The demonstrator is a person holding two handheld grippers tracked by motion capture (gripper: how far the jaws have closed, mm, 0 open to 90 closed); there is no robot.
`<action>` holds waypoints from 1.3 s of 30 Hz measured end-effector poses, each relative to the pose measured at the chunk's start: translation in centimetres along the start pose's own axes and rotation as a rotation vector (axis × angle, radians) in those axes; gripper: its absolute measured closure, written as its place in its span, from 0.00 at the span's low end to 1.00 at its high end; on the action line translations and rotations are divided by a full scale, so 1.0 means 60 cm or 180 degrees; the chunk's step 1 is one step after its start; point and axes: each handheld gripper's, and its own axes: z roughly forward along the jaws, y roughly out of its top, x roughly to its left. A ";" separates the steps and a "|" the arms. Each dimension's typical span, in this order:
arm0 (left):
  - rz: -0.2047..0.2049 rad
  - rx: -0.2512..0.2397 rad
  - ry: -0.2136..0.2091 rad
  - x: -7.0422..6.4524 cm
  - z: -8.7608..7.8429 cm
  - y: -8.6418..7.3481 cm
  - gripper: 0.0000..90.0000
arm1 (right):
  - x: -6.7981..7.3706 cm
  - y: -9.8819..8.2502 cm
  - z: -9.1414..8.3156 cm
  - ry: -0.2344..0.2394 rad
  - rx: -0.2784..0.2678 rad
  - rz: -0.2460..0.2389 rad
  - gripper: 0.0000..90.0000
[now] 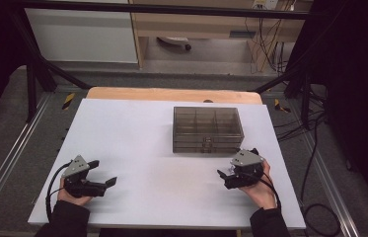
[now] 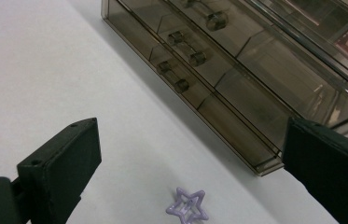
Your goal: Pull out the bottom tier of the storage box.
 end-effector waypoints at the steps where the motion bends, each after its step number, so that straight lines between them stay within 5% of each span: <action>1: 0.0000 0.0000 0.0000 0.000 0.000 0.000 0.02 | 0.001 0.001 0.002 -0.0002 0.0009 -0.0023 0.06; 31: 0.0013 0.0004 0.0006 0.000 0.000 0.000 0.02 | 0.061 0.041 0.055 -0.0212 0.0313 -0.0920 0.10; 39: 0.0015 0.0005 0.0006 0.000 0.000 0.000 0.02 | 0.071 0.042 0.070 -0.0275 0.0360 -0.1062 0.13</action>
